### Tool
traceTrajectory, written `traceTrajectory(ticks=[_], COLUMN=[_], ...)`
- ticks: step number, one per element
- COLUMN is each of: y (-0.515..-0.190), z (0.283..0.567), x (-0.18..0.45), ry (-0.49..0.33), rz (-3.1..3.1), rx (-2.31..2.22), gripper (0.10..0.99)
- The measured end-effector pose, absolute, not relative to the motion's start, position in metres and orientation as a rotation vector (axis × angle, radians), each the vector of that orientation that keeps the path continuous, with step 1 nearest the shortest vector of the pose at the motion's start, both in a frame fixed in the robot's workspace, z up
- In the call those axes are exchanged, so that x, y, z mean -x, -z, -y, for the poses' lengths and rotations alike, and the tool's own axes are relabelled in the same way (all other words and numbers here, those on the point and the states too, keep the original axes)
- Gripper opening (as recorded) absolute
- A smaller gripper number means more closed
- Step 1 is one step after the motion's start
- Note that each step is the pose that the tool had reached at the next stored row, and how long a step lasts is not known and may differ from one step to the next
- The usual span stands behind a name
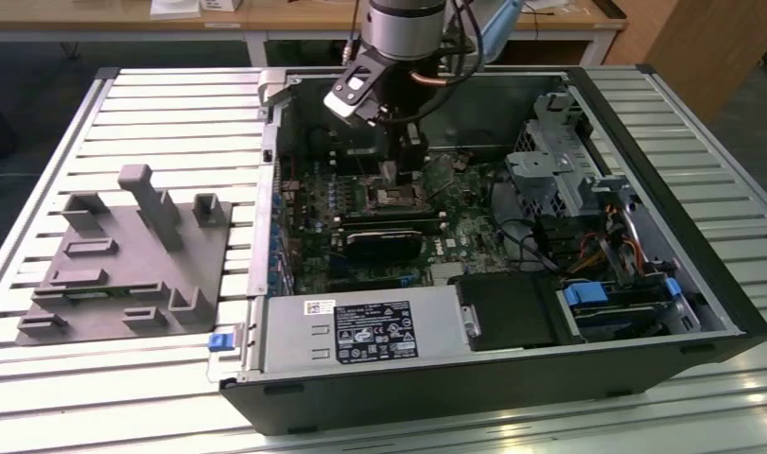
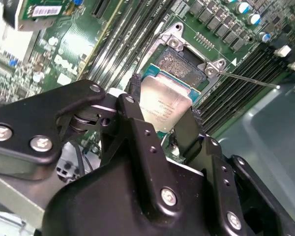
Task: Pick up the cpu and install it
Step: 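Place the cpu into insertion slot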
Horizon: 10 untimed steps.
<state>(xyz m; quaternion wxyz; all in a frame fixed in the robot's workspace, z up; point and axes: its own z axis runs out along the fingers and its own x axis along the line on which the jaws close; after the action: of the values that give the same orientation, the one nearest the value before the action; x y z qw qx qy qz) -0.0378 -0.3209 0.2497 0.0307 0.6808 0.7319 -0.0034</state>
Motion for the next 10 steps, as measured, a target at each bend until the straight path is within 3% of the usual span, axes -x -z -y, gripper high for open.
traceTrajectory(ticks=[10], y=[-0.234], z=[0.309], x=[0.04], ry=[0.012], rz=[-2.203], rx=[-2.153], gripper=[0.525])
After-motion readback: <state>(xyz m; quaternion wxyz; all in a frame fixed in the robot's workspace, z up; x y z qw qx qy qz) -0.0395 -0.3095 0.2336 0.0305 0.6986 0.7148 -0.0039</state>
